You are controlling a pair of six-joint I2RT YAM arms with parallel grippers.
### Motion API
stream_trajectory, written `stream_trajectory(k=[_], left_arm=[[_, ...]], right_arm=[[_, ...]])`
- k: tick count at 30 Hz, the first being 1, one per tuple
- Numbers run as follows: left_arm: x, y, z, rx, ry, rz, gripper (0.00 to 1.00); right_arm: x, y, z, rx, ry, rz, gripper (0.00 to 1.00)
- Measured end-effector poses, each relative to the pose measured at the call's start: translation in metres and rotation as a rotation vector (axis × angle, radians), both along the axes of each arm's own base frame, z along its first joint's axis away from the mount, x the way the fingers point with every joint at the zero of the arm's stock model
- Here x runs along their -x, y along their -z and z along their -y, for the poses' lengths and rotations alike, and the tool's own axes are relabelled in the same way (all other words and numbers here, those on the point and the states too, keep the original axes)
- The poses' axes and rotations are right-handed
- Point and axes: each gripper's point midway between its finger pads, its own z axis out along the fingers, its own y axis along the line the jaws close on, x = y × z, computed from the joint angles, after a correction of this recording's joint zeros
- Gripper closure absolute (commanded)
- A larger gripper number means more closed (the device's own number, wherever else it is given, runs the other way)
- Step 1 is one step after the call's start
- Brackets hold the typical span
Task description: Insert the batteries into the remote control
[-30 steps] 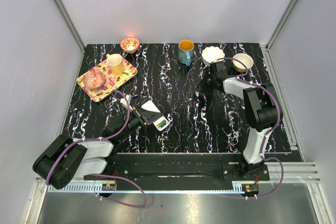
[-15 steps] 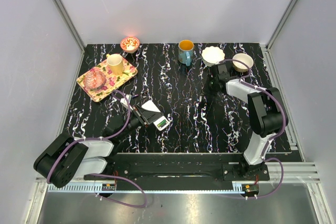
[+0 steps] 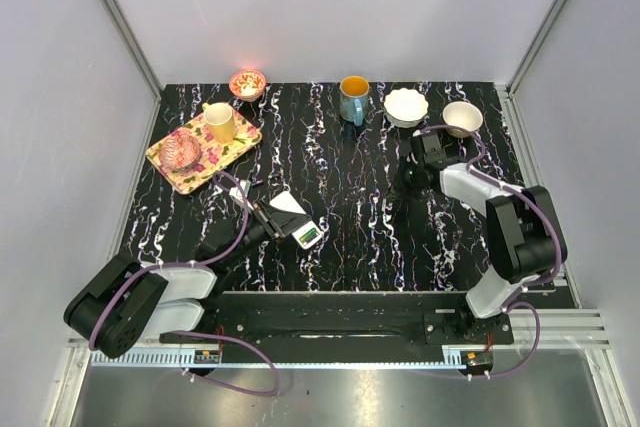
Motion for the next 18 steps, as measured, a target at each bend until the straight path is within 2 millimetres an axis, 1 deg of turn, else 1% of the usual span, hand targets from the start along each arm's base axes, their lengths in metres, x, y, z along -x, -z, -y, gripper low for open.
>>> stream_trajectory(k=[3, 7, 14, 16, 18], left_arm=[[0.000, -0.002, 0.000, 0.003, 0.000, 0.005, 1.00], [0.001, -0.008, -0.001, 0.013, -0.001, 0.021, 1.00], [0.005, -0.023, -0.004, 0.030, -0.006, 0.065, 1.00], [0.006, -0.026, -0.005, 0.029, -0.009, 0.077, 1.00], [0.007, -0.027, -0.006, 0.027, -0.011, 0.084, 1.00]], right_arm=[[0.009, -0.006, -0.004, -0.036, -0.023, 0.003, 1.00], [0.016, -0.020, -0.017, -0.119, -0.073, 0.028, 1.00], [0.021, -0.052, -0.056, -0.358, -0.249, 0.096, 1.00], [0.020, -0.055, -0.066, -0.419, -0.292, 0.120, 1.00], [0.019, -0.050, -0.073, -0.470, -0.317, 0.123, 1.00]])
